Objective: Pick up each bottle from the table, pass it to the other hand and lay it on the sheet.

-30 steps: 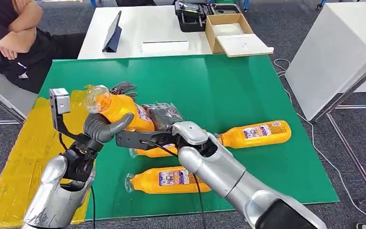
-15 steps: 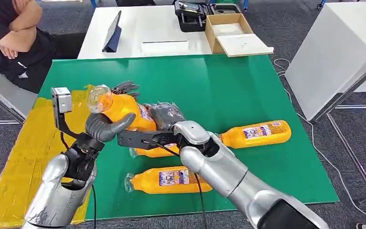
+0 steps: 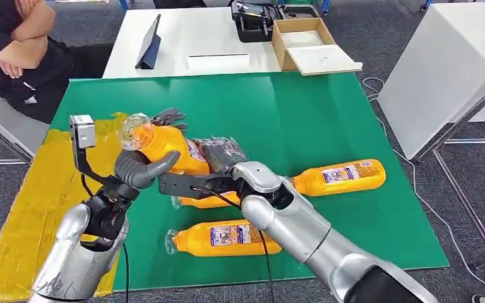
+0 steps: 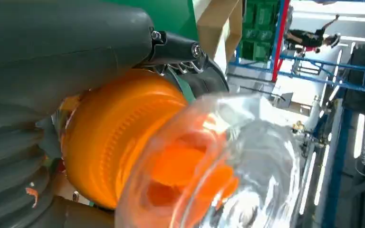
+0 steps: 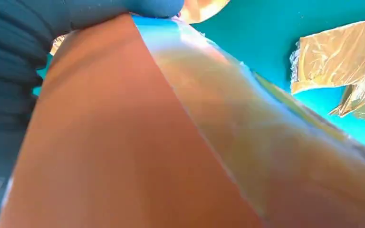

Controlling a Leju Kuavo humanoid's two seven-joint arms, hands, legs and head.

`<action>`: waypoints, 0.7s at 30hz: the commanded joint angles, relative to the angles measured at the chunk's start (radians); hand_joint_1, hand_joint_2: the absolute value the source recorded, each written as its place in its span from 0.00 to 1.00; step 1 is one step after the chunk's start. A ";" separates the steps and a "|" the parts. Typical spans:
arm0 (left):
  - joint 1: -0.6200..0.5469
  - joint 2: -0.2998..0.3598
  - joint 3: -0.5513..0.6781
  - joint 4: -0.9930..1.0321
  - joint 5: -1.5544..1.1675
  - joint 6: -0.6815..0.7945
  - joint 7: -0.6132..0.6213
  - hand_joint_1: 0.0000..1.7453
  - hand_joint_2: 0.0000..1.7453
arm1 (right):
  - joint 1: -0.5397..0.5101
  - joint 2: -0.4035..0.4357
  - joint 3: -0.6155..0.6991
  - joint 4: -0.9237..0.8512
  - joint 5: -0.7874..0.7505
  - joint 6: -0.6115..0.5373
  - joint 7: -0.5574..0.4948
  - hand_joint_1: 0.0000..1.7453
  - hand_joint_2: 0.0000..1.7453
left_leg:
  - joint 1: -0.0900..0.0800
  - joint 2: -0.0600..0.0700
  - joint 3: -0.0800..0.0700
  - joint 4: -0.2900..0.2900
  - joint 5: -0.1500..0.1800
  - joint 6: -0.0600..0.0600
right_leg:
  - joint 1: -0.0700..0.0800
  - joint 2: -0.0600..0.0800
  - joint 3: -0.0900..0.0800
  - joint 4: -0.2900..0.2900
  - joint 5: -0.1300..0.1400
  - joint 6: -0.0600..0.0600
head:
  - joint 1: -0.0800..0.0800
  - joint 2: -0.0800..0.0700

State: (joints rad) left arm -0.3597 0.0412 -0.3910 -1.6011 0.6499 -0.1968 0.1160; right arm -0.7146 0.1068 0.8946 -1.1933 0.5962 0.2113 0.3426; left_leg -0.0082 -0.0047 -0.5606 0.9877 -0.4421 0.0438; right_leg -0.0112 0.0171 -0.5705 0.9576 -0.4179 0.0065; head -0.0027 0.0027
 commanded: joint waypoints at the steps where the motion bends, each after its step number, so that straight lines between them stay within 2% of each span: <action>1: -0.004 -0.007 -0.082 0.002 0.152 -0.128 -0.012 1.00 1.00 | 0.008 -0.013 0.047 0.029 0.001 0.018 -0.006 1.00 1.00 | 0.001 -0.003 0.003 -0.001 -0.001 -0.003 | 0.001 -0.005 0.004 -0.001 -0.001 -0.001 | 0.000 0.000; 7: 0.050 0.016 0.037 -0.036 0.207 -0.176 -0.037 1.00 1.00 | 0.031 -0.036 0.019 -0.007 -0.002 0.008 -0.008 1.00 1.00 | 0.001 -0.002 0.005 0.000 -0.002 -0.005 | 0.001 -0.004 0.006 -0.001 -0.002 -0.001 | 0.001 0.000; 11: 0.046 0.012 0.044 -0.031 0.211 -0.181 -0.032 1.00 1.00 | 0.029 -0.032 0.017 -0.006 -0.003 0.010 -0.007 1.00 1.00 | 0.001 -0.002 0.001 0.001 -0.001 -0.003 | 0.001 -0.003 0.003 0.000 -0.001 -0.001 | 0.000 0.000; 17: 0.070 -0.016 0.133 -0.023 0.204 -0.180 -0.007 1.00 1.00 | 0.033 -0.022 -0.011 -0.046 -0.003 0.021 0.008 1.00 1.00 | 0.001 -0.001 0.000 0.000 0.000 -0.002 | 0.001 -0.002 0.001 0.000 0.000 -0.001 | 0.000 0.000; 21: 0.079 -0.045 0.120 -0.026 0.160 -0.199 0.024 1.00 1.00 | 0.032 -0.023 -0.015 -0.048 0.002 0.030 0.017 1.00 1.00 | 0.001 -0.002 0.001 0.000 -0.001 -0.003 | 0.001 -0.003 0.002 0.000 -0.001 -0.001 | 0.000 0.000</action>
State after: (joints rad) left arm -0.2694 0.0599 -0.2803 -1.6144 0.8404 -0.3594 0.1042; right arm -0.6721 0.0938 0.8854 -1.2516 0.5947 0.2232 0.3395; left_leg -0.0082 -0.0047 -0.5610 0.9876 -0.4421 0.0438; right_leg -0.0112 0.0173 -0.5708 0.9576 -0.4179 0.0064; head -0.0023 0.0027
